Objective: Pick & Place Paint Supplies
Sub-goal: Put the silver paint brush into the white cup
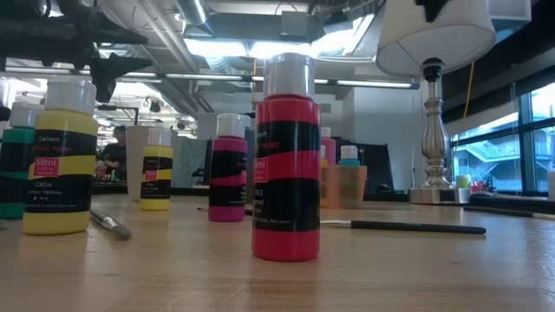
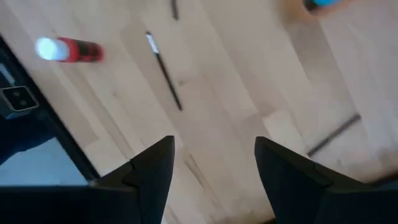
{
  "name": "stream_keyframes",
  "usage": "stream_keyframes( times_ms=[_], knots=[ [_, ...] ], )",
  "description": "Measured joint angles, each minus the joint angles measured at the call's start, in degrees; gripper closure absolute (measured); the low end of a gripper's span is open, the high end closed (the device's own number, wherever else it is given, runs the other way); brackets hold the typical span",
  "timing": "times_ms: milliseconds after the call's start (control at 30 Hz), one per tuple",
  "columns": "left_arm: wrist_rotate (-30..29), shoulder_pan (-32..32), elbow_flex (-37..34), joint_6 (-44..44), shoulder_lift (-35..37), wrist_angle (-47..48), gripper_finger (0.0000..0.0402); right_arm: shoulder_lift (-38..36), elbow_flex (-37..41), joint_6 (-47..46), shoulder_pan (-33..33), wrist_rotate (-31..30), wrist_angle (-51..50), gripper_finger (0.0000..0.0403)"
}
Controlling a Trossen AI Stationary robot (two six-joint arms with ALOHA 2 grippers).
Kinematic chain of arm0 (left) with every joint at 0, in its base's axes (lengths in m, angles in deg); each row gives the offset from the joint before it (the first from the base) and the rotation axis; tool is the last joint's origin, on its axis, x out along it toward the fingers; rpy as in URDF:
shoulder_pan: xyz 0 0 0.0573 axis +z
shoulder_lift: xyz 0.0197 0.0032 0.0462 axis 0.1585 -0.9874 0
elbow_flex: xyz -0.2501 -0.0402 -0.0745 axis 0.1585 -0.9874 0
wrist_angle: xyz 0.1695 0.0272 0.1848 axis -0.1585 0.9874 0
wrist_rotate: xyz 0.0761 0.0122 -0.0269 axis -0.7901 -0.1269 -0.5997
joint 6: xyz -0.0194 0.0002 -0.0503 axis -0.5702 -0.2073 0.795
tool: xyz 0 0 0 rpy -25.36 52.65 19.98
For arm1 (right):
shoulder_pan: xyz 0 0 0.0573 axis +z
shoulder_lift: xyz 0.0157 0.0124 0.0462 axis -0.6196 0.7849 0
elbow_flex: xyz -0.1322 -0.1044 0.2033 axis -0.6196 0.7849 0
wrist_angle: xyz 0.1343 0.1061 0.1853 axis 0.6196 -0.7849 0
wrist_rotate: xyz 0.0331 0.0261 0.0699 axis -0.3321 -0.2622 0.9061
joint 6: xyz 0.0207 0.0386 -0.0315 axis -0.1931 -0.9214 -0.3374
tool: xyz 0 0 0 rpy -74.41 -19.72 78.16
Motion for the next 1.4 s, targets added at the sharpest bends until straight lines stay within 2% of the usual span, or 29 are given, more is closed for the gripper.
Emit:
stream_keyframes(
  times_ms=[200,367,633,733,1000,1267,1400],
  knots=[
    [2.4,0.0,0.0,1.6,0.0,-0.1,0.0233,-12.7,15.7,-9.2,-1.3,-0.4,-0.3,0.0176],
    [2.2,0.0,0.0,1.6,0.0,-0.1,0.0233,-18.6,24.9,-16.3,-1.7,0.5,0.7,0.0176],
    [-1.2,0.0,0.0,1.5,0.0,-0.1,0.0233,-19.6,35.0,-13.0,-0.8,0.3,4.9,0.0176],
    [-2.0,0.0,0.0,1.5,0.0,-0.1,0.0233,-19.6,38.9,-14.2,-1.3,2.4,5.4,0.0176],
    [-4.6,0.0,0.0,1.5,0.0,-0.1,0.0233,-22.3,49.6,-19.6,-2.5,6.7,12.6,0.0177],
    [-5.2,0.0,0.0,1.5,0.0,-0.2,0.0233,-28.5,58.8,-29.3,-3.3,9.9,23.8,0.0190],
    [-5.3,0.0,0.0,1.5,0.0,-0.1,0.0233,-30.8,63.3,-34.2,-2.7,12.3,25.1,0.0194]
  ],
)
